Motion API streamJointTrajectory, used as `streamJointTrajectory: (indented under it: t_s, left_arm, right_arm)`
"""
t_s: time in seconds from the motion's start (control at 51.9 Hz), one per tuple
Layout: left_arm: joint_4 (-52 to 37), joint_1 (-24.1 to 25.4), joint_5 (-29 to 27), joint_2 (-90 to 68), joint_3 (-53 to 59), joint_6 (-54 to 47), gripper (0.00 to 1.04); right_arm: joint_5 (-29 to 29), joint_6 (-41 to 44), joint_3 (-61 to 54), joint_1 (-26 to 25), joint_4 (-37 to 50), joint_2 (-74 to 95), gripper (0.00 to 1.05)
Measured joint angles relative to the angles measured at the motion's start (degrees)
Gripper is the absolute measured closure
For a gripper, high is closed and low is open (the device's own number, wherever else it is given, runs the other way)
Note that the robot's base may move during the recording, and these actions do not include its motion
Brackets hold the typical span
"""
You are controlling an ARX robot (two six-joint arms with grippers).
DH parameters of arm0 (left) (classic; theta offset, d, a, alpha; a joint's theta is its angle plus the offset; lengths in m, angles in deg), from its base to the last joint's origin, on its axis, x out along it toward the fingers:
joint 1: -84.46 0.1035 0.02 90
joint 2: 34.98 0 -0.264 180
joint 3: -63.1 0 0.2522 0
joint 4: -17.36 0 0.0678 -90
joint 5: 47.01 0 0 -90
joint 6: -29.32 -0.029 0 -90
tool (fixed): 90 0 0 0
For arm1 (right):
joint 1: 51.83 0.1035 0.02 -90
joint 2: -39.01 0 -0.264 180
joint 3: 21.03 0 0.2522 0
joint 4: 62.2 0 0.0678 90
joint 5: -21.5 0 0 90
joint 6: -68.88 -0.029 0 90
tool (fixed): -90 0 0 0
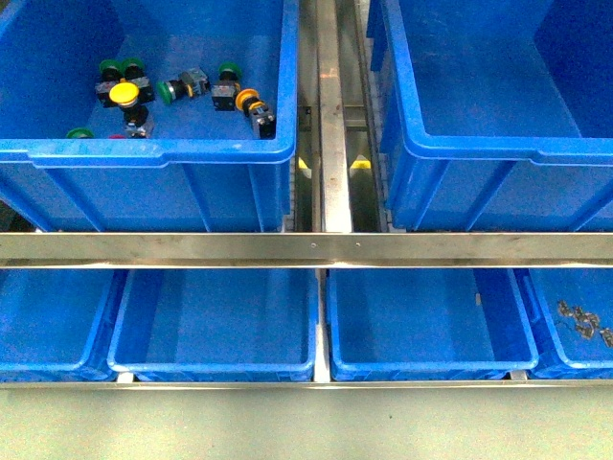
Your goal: Pick red and yellow buttons and place in box
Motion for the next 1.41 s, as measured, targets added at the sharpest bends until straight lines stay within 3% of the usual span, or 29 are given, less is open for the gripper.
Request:
streamJointTrajectory:
  t_s: [0.058, 0.135, 0.462, 0.693, 0.905, 0.982, 1.406]
  left_arm:
    - [0.61, 4.44, 6.03, 0.28, 0.0, -0.09, 1.03]
    - [0.72, 7.78, 6.8, 0.35, 0.02, -0.02, 1.03]
    - [0.76, 8.24, 7.65, 0.35, 0.0, 0.02, 1.02]
    - [0.76, 8.26, 7.65, 0.37, 0.02, -0.02, 0.65]
    - [0.76, 8.26, 7.65, 0.37, 0.02, -0.02, 0.18]
    - [0.76, 8.26, 7.63, 0.37, 0.02, -0.07, 0.07]
    - [0.76, 8.26, 7.63, 0.37, 0.02, -0.15, 0.08]
  right_arm:
    - [0.04, 0.15, -0.02, 0.0, -0.17, -0.24, 0.66]
    - [-0.04, 0.35, -0.02, 0.0, -0.39, -0.57, 0.66]
    - [-0.02, 1.09, -0.07, -0.02, -1.68, -1.64, 0.66]
    - [0.0, 1.31, -0.07, 0.0, -2.51, -2.51, 0.66]
    - [1.31, 4.07, -0.07, 0.33, -2.89, -2.82, 0.66]
    - [1.44, 4.74, -0.09, 0.33, -2.6, -2.82, 0.66]
    - [4.48, 5.68, -0.11, 0.2, -3.06, -4.24, 0.66]
